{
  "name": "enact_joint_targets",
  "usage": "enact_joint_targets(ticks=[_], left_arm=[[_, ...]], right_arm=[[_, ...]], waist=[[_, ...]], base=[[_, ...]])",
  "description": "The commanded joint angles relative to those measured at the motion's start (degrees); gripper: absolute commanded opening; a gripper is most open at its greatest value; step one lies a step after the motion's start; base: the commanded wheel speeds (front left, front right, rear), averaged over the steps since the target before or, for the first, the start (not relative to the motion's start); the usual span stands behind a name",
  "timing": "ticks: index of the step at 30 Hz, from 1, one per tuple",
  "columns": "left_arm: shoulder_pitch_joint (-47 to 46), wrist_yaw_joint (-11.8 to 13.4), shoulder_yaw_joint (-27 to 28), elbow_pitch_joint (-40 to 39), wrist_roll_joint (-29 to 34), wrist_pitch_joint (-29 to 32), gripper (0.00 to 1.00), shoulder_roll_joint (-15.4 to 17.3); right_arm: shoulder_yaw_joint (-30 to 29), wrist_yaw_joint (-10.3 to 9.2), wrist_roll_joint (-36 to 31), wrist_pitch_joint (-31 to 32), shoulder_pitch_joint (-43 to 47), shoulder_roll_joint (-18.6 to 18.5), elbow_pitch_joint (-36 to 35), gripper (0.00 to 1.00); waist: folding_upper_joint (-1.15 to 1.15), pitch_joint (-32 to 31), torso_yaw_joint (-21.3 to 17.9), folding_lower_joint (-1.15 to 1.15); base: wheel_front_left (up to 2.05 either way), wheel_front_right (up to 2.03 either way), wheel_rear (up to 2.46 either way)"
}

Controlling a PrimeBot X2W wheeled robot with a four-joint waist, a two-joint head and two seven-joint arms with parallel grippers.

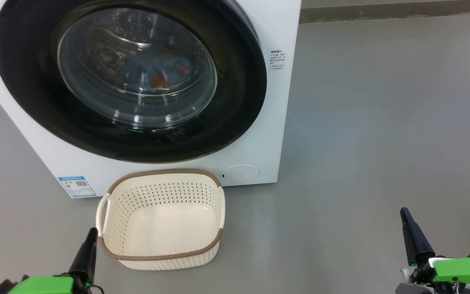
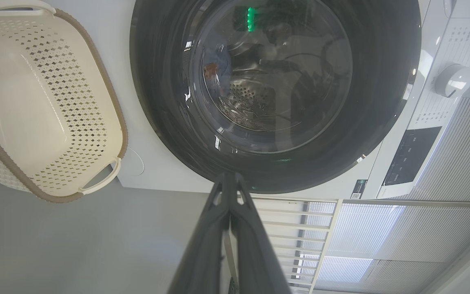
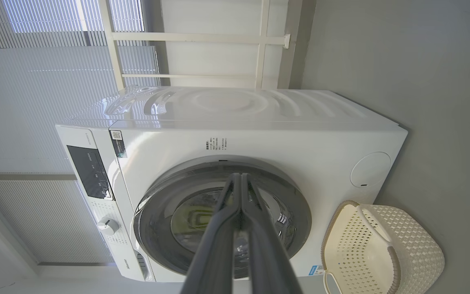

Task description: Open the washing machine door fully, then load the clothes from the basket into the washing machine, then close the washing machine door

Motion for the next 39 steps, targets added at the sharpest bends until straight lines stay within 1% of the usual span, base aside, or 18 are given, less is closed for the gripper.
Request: enact_joint_targets(ticks=[1, 39], left_arm=[[-2.37, -0.41, 1.97, -1.10, -0.47, 0.34, 0.00, 1.09], [-2.37, -0.41, 1.97, -1.11, -0.47, 0.34, 0.00, 1.09]], right_arm=[[1.30, 0.09, 0.23, 0.46, -2.30, -0.35, -1.41, 0.00], [1.31, 0.09, 0.24, 0.45, -2.30, -0.34, -1.41, 0.00]], waist=[[0.00, 0.00, 0.00, 0.00], [0.00, 0.00, 0.00, 0.00]], base=[[0.00, 0.00, 0.00], [0.00, 0.00, 0.00]])
